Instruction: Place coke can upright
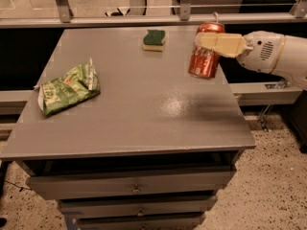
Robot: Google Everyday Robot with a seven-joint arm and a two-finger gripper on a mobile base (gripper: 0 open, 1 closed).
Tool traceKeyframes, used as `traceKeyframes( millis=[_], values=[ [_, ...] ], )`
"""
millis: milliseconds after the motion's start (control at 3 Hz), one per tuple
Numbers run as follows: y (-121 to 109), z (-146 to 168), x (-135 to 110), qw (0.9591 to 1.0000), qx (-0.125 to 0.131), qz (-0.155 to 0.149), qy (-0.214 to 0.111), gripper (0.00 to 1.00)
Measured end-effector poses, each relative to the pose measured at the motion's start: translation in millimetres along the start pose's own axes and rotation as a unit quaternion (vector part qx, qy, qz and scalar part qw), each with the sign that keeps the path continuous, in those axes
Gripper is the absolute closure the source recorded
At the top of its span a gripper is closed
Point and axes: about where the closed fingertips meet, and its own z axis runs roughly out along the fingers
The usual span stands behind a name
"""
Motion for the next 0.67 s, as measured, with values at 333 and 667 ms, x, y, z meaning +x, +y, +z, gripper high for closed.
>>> traceKeyframes(
  millis=[333, 667],
  values=[
    [8.4, 8.2, -0.3, 0.9985, -0.009, -0.054, 0.003, 1.0],
    [12.2, 11.3, -1.1, 0.998, -0.012, -0.062, 0.009, 1.0]
  ],
)
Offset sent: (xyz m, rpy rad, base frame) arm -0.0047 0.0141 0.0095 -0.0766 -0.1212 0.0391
